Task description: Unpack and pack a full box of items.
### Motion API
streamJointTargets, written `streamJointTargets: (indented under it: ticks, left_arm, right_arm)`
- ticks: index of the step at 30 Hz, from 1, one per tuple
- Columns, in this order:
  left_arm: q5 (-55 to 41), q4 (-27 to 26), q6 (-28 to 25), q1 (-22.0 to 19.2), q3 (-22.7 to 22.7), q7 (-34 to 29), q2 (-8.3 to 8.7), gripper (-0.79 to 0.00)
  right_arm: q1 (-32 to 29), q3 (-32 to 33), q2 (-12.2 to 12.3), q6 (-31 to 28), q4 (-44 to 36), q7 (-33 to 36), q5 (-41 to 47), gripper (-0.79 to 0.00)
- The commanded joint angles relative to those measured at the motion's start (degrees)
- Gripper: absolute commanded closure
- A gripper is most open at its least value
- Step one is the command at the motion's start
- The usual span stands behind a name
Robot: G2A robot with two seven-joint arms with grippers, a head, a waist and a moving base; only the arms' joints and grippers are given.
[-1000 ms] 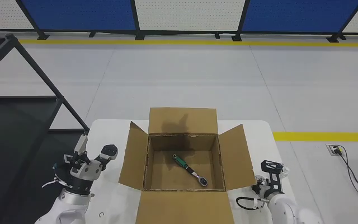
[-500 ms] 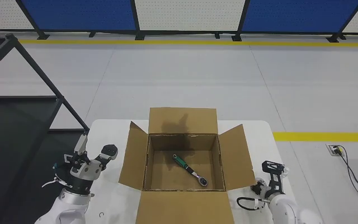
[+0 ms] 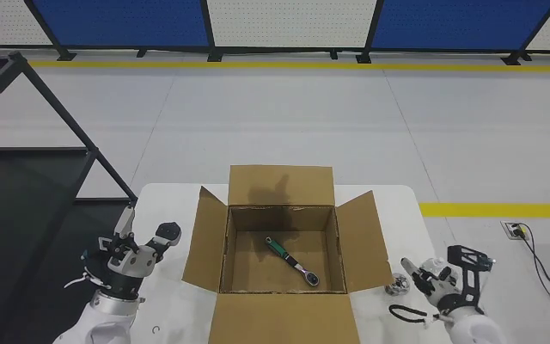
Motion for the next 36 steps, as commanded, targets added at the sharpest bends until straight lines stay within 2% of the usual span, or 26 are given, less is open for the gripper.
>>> streamJointTargets:
  ticks: [1, 4, 8, 12, 16, 22, 27, 32, 36]
  left_arm:
    - [0.2, -0.2, 0.1, -0.1, 0.1, -0.1, 0.01, -0.785]
    - [0.2, -0.4, 0.1, -0.2, 0.2, -0.3, 0.02, -0.785]
    - [0.3, -0.5, 0.0, -0.1, 0.4, -0.3, 0.03, -0.785]
    - [-0.2, -0.8, -0.6, 0.3, 0.0, -0.2, 0.01, -0.785]
    - [-1.1, -0.9, -1.7, 1.3, -1.1, 0.4, -0.02, -0.785]
    - [-3.0, -1.2, -3.5, 3.2, -3.2, 1.2, -0.09, -0.785]
    - [-4.4, -1.4, -4.7, 4.8, -4.8, 1.5, -0.16, -0.785]
    - [-5.6, -1.5, -5.5, 5.9, -6.1, 1.5, -0.21, -0.785]
    - [-6.2, -1.6, -5.8, 6.5, -7.2, 1.6, -0.22, -0.785]
  right_arm:
    - [-2.8, 1.0, -0.1, -1.3, -5.7, -3.3, 3.0, -0.785]
    - [-5.8, 1.5, -0.2, -5.8, -11.7, -7.6, 7.4, -0.785]
    - [-4.1, -1.3, 0.3, -17.7, -11.7, -9.9, 9.9, -0.785]
    - [1.6, -8.6, 0.8, -22.5, -11.7, -4.0, 5.4, -0.785]
    - [9.6, -18.3, 1.0, -21.0, -10.9, 6.6, 0.6, -0.785]
    - [27.8, -30.9, -0.1, -16.8, 4.8, 18.3, 1.0, -0.785]
    - [41.5, -37.9, -1.5, -13.8, 21.9, 24.4, 3.4, -0.785]
    - [51.8, -43.4, -3.4, -12.5, 41.0, 25.2, 6.0, -0.785]
    - [56.5, -48.2, -4.9, -11.9, 52.5, 24.7, 5.5, -0.785]
